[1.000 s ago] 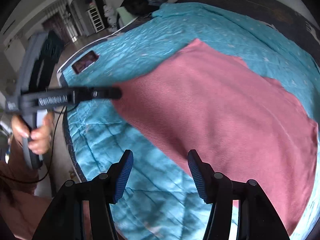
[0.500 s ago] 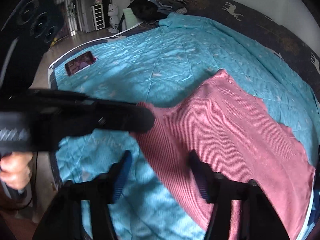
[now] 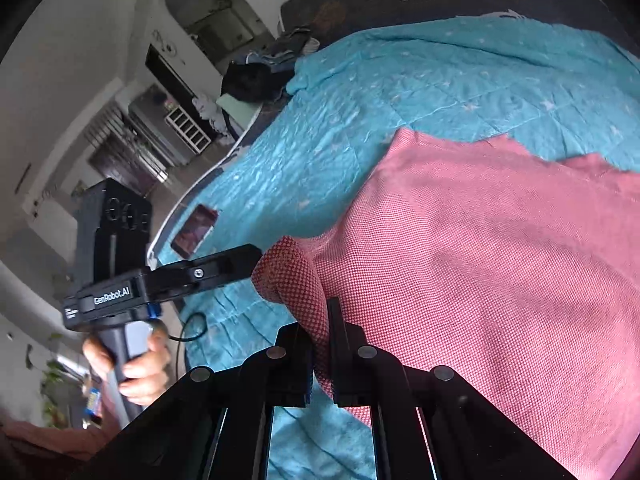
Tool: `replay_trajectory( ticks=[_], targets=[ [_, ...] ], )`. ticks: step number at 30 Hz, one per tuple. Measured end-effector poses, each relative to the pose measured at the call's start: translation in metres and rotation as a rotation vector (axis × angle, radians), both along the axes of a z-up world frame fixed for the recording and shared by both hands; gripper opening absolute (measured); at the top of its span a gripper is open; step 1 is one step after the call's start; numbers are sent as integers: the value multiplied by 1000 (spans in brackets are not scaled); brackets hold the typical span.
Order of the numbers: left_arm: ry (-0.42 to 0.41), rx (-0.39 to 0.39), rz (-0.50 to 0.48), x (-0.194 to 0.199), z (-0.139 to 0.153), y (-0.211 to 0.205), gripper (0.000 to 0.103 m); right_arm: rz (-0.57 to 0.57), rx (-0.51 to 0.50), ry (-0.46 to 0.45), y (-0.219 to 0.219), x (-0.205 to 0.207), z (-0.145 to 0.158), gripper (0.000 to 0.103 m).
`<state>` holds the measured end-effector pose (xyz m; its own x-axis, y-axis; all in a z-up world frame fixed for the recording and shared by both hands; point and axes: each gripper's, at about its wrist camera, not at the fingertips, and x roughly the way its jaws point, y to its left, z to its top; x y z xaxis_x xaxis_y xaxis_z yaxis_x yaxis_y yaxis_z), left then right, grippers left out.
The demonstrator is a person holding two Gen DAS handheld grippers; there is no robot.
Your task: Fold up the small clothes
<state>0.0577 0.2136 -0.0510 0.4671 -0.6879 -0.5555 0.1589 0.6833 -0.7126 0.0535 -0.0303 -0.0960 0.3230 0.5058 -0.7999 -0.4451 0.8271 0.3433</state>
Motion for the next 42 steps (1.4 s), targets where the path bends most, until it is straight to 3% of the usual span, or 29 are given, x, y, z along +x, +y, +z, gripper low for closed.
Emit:
replay_trajectory(
  ticks=[3, 8, 17, 19, 21, 23, 30, 34, 38, 40, 41, 42],
  targets=[
    [71, -66, -45, 24, -11, -11, 69, 2, -5, -9, 0, -4, 2, 5],
    [194, -84, -50, 60, -35, -22, 69, 9, 1, -31, 0, -9, 7, 5],
    [210, -48, 37, 128, -32, -21, 69, 27, -24, -48, 1, -7, 3, 5],
    [208, -27, 33, 134, -32, -25, 58, 37, -48, -58, 3, -10, 3, 5],
    [202, 38, 7, 135, -31, -31, 22, 50, -100, -84, 6, -12, 0, 7],
    [185, 79, -3, 134, -30, -32, 19, 73, -160, -113, 11, -16, -5, 8],
    [158, 124, -7, 139, -26, -35, 17, 230, -423, -205, 51, -37, -37, 52],
    [168, 126, -8, 142, -27, -37, 17, 277, -607, -375, 79, -53, -54, 59],
    [168, 132, -15, 142, -27, -36, 17, 298, -732, -546, 100, -69, -67, 60],
    [170, 132, -21, 143, -26, -36, 17, 310, -755, -593, 106, -72, -71, 50],
    [171, 135, -23, 143, -27, -36, 17, 304, -758, -592, 106, -70, -71, 23],
    [169, 147, -26, 143, -26, -37, 16, 276, -755, -577, 104, -65, -69, 8]
  ],
)
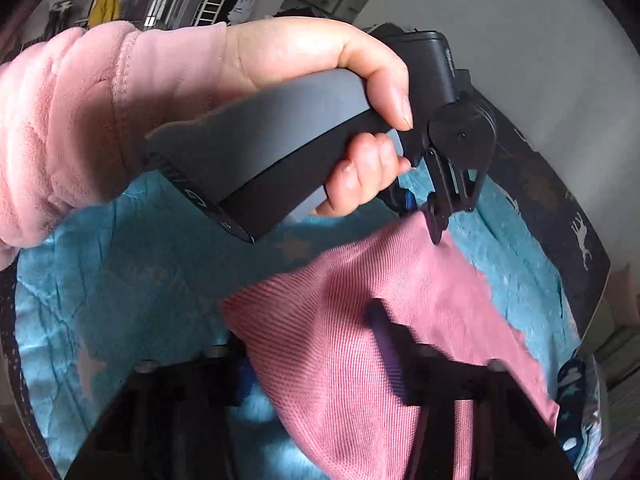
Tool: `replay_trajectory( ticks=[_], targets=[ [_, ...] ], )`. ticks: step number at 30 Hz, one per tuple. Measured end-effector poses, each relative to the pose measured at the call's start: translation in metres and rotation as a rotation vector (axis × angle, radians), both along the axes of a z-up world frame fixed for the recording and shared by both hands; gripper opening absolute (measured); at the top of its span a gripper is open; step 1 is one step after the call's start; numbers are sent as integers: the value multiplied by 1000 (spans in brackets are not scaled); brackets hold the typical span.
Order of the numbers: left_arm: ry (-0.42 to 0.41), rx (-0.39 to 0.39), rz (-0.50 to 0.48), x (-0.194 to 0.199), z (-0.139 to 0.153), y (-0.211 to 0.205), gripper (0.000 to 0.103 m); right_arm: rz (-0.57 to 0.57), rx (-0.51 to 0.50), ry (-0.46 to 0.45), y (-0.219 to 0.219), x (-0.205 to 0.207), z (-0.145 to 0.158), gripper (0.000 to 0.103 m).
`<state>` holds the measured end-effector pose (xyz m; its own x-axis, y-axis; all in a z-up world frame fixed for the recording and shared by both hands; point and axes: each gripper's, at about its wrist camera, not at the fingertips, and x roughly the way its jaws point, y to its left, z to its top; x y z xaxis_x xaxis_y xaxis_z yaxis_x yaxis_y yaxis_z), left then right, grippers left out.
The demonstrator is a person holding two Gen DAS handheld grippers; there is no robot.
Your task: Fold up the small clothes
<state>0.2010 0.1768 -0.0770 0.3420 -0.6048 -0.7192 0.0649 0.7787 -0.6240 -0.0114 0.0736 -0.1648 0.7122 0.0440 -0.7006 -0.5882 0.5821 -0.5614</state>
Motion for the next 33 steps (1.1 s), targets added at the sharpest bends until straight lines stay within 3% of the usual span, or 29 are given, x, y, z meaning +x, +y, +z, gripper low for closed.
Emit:
replay_trajectory(
  ticks=[4, 9, 13, 17, 22, 28, 33],
  targets=[
    [-42, 82, -25, -3, 13, -10, 10, -71, 229, 115, -29, 18, 32, 6],
    [-107, 116, -63, 0, 52, -37, 9, -147, 475, 140, -77, 30, 84, 6],
    [-193, 160, -140, 1, 90, -87, 9, -219, 675, 111, -130, 32, 120, 6],
    [-251, 195, -234, -3, 113, -157, 9, -320, 760, 49, -187, 23, 143, 6],
    [-279, 245, -347, -10, 119, -244, 9, -441, 856, 20, -254, 9, 153, 6],
    [-258, 309, -448, -14, 98, -328, 9, -557, 909, 25, -317, -11, 143, 6],
    [-206, 404, -488, -13, 67, -366, 10, -640, 942, 91, -343, -24, 118, 6]
  ],
)
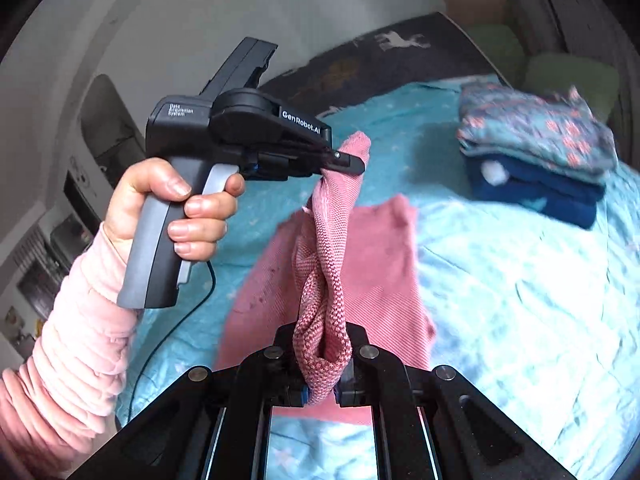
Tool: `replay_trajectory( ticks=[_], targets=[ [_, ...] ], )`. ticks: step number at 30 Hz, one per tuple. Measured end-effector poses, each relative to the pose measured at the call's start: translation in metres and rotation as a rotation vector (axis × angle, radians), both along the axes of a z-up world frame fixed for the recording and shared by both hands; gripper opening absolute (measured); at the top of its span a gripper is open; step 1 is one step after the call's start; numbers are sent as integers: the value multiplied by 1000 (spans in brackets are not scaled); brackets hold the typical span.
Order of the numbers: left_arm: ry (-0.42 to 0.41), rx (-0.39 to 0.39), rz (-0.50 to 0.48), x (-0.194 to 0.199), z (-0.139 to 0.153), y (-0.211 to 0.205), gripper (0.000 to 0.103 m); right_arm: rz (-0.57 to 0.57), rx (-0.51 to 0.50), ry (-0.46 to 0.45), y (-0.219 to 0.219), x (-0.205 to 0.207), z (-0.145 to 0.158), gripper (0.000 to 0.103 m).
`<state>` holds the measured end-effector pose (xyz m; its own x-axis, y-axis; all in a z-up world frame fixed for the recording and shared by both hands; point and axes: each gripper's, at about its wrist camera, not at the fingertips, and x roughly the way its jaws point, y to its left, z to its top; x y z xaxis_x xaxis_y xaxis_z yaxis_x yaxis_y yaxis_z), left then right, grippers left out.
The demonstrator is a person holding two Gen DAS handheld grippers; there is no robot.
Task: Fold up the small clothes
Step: 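Open both grippers and release the folded pink shirt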
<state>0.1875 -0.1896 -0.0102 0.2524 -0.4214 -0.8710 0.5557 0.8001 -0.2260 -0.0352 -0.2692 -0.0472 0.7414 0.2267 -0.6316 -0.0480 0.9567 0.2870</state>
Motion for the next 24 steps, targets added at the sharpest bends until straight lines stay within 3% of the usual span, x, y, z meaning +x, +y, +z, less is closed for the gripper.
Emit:
replay_trajectory(
  ticks=[3, 7, 11, 14, 17, 20, 24],
  targets=[
    [36, 30, -7, 1, -15, -12, 11, -9, 33, 50, -12, -3, -16, 7],
    [43, 1, -12, -1, -11, -16, 18, -2, 52, 101, -19, -3, -30, 11],
    [-20, -68, 10, -6, 10, -2, 49, -13, 53, 114, -31, -6, -37, 22],
    [-74, -79, 47, -13, 21, 21, 51, -24, 74, 101, -41, -16, -34, 25],
    [-145, -28, 61, -30, 22, 46, 52, -71, 23, 81, -53, -20, -30, 44],
    [-190, 29, 67, -55, 12, 76, 55, -82, -15, 75, -59, -23, -24, 46],
    [-212, 33, 131, -79, 2, 120, 62, -58, -5, 90, -60, -17, -18, 47]
  ],
)
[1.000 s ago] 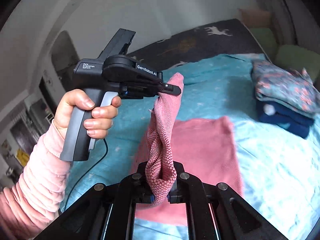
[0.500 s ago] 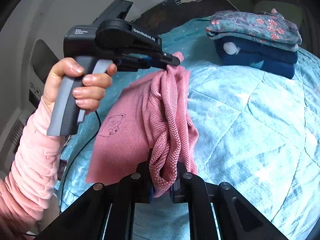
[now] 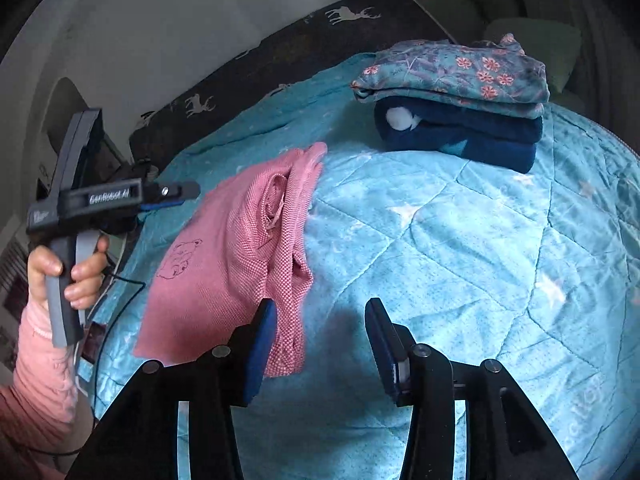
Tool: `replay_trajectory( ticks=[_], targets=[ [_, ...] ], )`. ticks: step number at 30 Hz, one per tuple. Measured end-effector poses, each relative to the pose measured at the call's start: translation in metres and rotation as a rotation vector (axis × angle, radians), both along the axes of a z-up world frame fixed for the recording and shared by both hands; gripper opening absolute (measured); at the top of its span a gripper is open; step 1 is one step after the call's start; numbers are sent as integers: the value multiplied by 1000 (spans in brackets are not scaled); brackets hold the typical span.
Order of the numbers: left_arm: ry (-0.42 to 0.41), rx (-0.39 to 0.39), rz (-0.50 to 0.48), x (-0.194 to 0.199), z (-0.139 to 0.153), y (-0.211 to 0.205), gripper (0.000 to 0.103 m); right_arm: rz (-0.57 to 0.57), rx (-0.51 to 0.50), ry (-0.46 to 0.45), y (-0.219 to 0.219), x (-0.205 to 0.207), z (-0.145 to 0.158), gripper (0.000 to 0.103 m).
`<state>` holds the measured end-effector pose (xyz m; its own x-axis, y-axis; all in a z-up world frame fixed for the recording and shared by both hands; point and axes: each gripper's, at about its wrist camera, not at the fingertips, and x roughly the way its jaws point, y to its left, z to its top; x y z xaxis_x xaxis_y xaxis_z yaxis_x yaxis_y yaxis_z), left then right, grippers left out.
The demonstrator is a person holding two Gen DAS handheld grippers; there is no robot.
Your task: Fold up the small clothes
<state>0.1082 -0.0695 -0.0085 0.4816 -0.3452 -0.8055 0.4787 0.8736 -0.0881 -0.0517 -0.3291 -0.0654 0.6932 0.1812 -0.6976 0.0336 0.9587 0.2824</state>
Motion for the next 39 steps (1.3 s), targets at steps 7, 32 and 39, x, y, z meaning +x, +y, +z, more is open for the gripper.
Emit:
replay_trajectory(
  ticks=[7, 32, 39],
  targets=[
    [120, -103, 20, -36, -31, 40, 68, 71, 56, 69, 18, 23, -14, 64],
    [127, -131, -16, -57, -52, 45, 70, 8, 89, 114, 11, 40, -1, 64],
    [112, -201, 42, -36, -36, 52, 70, 32, 54, 119, 11, 64, 6, 69]
  ],
)
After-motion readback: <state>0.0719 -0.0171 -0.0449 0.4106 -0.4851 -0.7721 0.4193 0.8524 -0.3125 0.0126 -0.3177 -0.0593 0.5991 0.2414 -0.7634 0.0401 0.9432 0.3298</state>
